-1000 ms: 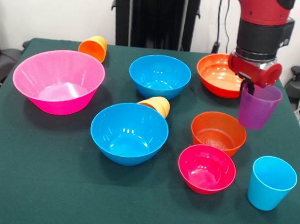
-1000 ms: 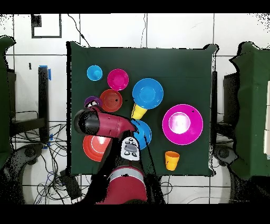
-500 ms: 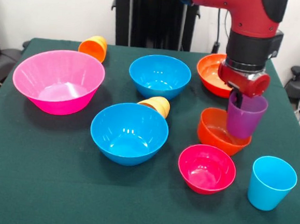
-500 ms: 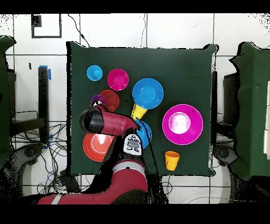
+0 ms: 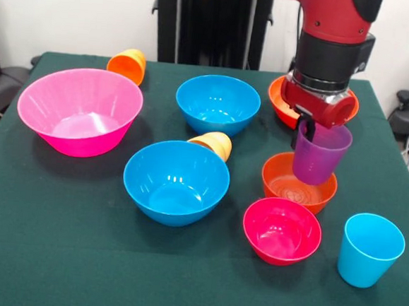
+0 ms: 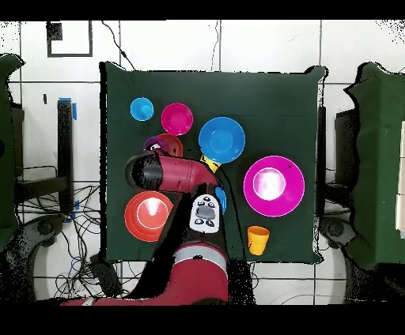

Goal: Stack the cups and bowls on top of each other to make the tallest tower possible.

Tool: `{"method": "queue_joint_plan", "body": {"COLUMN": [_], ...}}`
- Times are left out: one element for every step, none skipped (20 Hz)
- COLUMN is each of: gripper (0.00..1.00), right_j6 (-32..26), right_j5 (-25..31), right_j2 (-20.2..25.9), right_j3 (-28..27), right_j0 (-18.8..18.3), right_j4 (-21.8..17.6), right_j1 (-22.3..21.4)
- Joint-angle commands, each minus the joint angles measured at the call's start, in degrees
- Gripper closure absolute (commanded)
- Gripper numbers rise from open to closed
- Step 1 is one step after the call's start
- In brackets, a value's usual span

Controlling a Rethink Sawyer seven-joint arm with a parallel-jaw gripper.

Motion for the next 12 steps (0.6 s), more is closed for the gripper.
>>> {"method": "queue_joint_plan", "body": {"gripper": [1.00, 1.00, 1.00, 1.00, 1.00, 1.00, 1.00, 1.00, 1.00, 1.00, 1.00, 1.00], "right_j6": [-2.2, -1.7, -1.3, -1.5, -1.7, -1.9, -2.2, -2.1, -2.1, -2.0, -1.7, -1.5], "right_j5": [2.9, 2.3, 1.8, 2.0, 1.9, 1.4, 1.0, 0.1, -0.7, -1.5, -2.4, -3.3], "right_j2": [1.9, 1.5, 0.9, 0.0, -0.9, -1.4, -1.5, -1.1, -0.4, 0.6, 1.4, 2.2], "right_j3": [-3.4, -3.6, -3.9, -4.4, -5.2, -5.8, -6.3, -6.5, -6.4, -6.1, -5.8, -5.2], "right_j0": [0.1, 0.4, 0.7, 1.1, 1.5, 1.5, 1.3, 0.8, 0.2, -0.6, -1.1, -1.9], "right_j4": [-4.6, -4.8, -5.1, -5.7, -6.3, -6.8, -7.1, -7.3, -7.4, -7.3, -7.2, -7.4], "right_j1": [1.3, 2.3, 3.0, 3.7, 4.4, 5.3, 6.1, 7.2, 8.1, 8.9, 9.8, 10.6]}}
